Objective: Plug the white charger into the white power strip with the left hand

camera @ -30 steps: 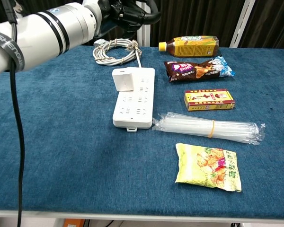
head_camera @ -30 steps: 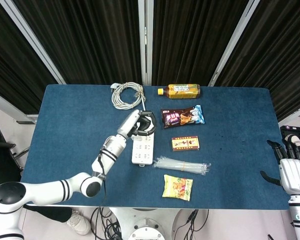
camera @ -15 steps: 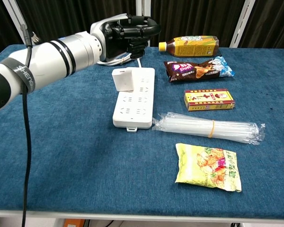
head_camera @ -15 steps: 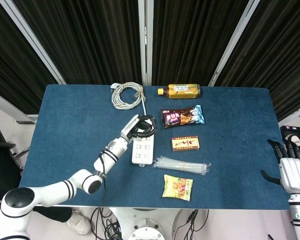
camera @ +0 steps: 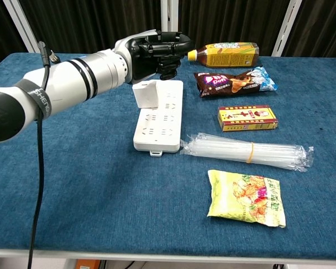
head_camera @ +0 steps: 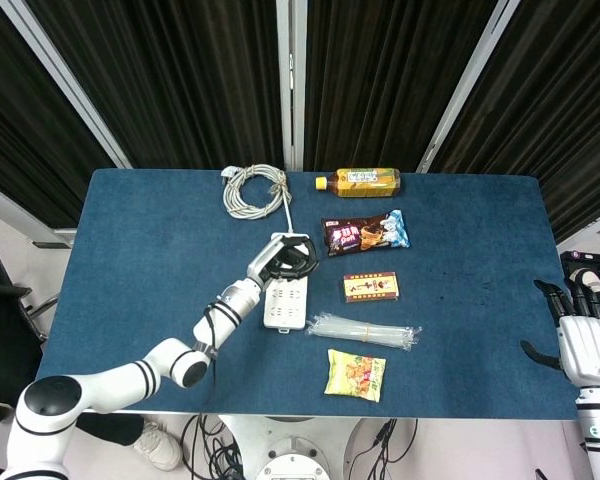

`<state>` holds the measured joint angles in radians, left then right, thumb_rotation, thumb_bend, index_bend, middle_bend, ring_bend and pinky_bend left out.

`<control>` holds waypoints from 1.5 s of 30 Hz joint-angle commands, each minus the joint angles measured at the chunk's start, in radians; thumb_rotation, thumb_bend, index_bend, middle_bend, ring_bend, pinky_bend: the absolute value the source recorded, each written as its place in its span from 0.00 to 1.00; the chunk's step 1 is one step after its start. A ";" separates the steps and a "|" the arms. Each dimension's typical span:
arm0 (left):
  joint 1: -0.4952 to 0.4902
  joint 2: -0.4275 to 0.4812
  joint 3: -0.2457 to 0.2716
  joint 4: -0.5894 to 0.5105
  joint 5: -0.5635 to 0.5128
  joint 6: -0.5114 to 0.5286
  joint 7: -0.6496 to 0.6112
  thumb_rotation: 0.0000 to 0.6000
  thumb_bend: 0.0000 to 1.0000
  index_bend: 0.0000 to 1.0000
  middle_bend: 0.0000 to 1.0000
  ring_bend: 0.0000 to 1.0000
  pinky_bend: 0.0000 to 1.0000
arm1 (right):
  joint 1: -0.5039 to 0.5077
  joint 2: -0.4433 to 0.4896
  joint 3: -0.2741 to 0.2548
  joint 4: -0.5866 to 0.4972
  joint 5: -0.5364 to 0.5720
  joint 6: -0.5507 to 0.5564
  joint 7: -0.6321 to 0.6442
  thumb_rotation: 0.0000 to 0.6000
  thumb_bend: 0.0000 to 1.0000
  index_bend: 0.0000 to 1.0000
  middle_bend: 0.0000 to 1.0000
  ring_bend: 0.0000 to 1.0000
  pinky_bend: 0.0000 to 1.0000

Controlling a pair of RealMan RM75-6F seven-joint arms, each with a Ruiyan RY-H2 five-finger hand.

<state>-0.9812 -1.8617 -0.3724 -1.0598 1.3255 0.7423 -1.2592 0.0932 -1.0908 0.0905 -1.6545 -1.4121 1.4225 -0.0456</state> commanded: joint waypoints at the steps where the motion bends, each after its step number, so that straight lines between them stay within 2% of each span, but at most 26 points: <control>1: -0.002 -0.007 0.003 0.010 0.001 -0.004 -0.011 1.00 0.65 0.85 0.93 0.86 0.86 | -0.001 -0.001 0.000 0.001 0.001 0.000 0.000 1.00 0.09 0.12 0.16 0.02 0.01; 25: -0.003 -0.050 0.024 0.082 0.015 -0.008 -0.068 1.00 0.65 0.85 0.93 0.86 0.86 | 0.000 -0.005 -0.003 0.003 0.012 -0.009 -0.005 1.00 0.09 0.12 0.16 0.02 0.01; 45: -0.012 -0.070 0.044 0.096 0.034 -0.012 -0.076 1.00 0.65 0.85 0.93 0.86 0.86 | -0.002 -0.007 -0.005 0.011 0.014 -0.010 0.005 1.00 0.09 0.12 0.16 0.02 0.01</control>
<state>-0.9930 -1.9314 -0.3288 -0.9639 1.3599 0.7304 -1.3351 0.0909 -1.0975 0.0860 -1.6436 -1.3977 1.4126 -0.0409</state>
